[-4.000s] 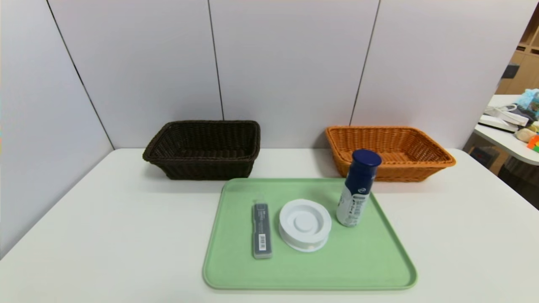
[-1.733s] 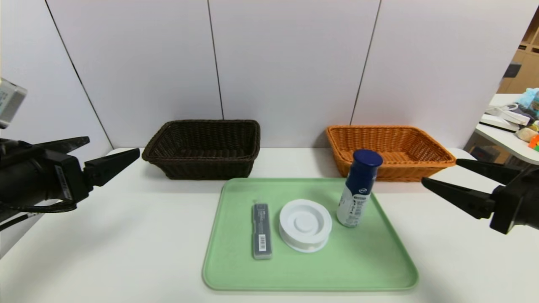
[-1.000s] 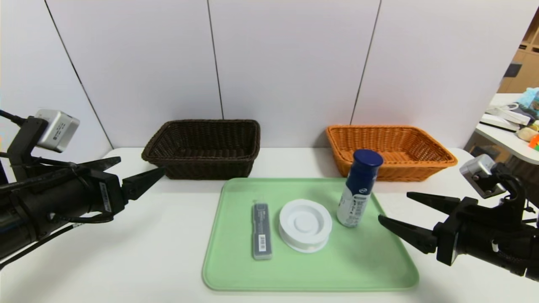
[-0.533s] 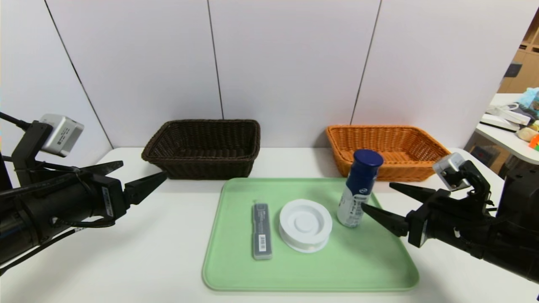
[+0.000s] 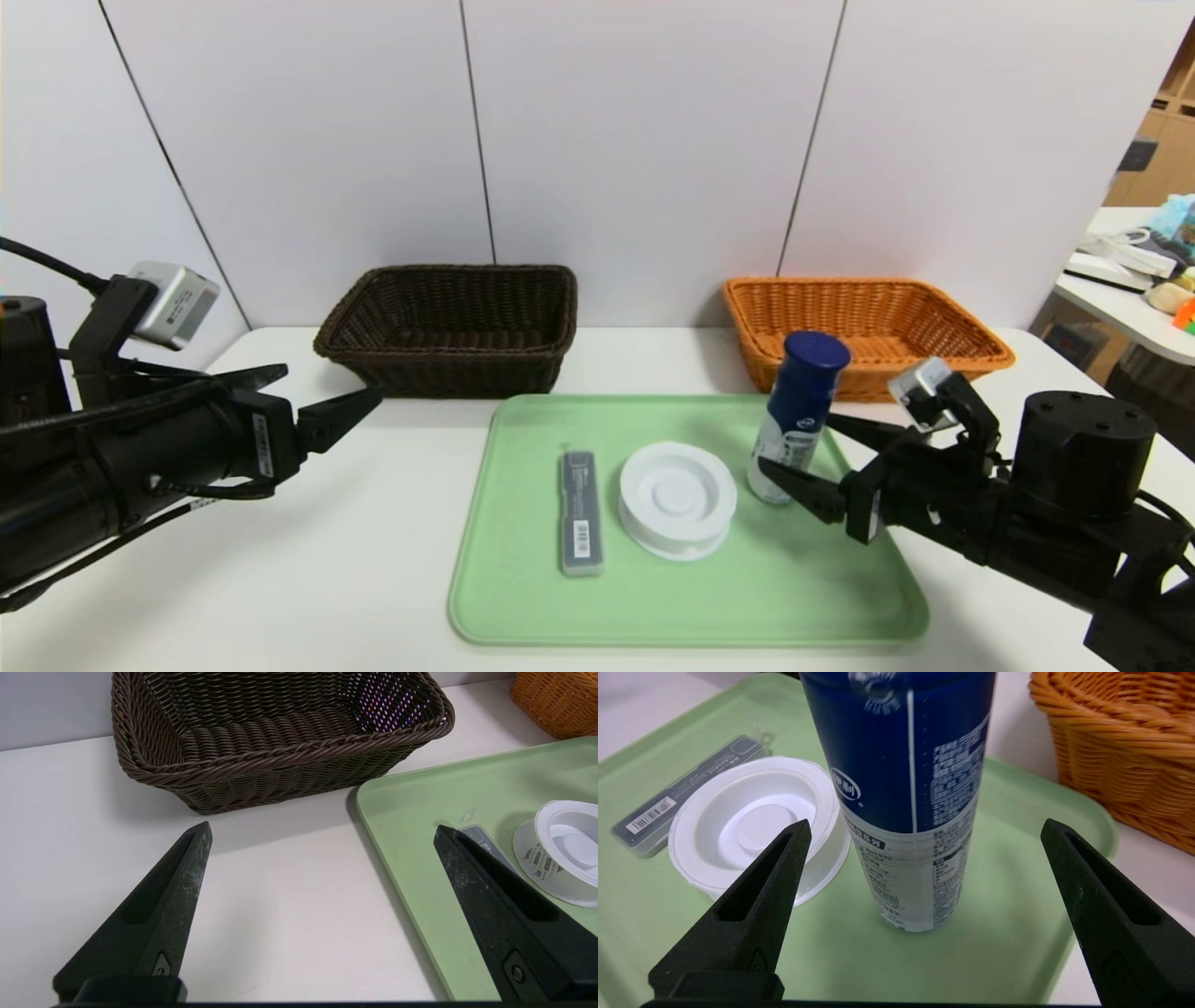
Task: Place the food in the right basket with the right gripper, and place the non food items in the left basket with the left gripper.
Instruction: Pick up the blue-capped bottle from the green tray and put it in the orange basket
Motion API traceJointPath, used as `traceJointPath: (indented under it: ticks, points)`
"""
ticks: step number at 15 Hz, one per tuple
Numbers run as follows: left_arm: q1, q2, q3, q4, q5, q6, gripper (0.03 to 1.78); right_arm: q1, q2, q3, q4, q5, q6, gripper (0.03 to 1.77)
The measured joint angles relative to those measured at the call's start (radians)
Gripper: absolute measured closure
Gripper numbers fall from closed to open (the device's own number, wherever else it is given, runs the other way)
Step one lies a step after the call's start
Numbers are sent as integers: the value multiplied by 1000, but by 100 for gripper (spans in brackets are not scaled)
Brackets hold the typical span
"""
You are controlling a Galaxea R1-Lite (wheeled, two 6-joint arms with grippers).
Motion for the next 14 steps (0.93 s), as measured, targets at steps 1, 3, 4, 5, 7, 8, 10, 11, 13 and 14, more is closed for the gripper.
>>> traceJointPath:
  ticks: [1,3,4,5,7,8,10,11,13,14]
  points:
    - [0,5,0,0,0,0,12,6,17,-3,-2,-1,0,10]
    - [0,11,3,0,0,0,12,12,42,-15,-3,0,1,10]
    - [0,14,3,0,0,0,12,13,52,-23,-4,0,1,10]
    - [1,16,4,0,0,0,12,13,61,-32,-6,-1,1,10]
    - [0,19,7,0,0,0,12,14,73,-46,-8,-1,1,10]
    - [0,20,8,1,0,0,12,14,77,-53,-9,-1,2,10]
    - [0,22,9,1,0,0,12,14,83,-68,-9,0,2,10]
    - [0,22,9,1,-1,0,12,14,89,-72,-9,0,1,10]
    - [0,22,10,1,0,0,12,14,100,-77,-11,0,2,10]
    - [0,23,11,1,-1,0,12,14,105,-82,-11,0,2,10]
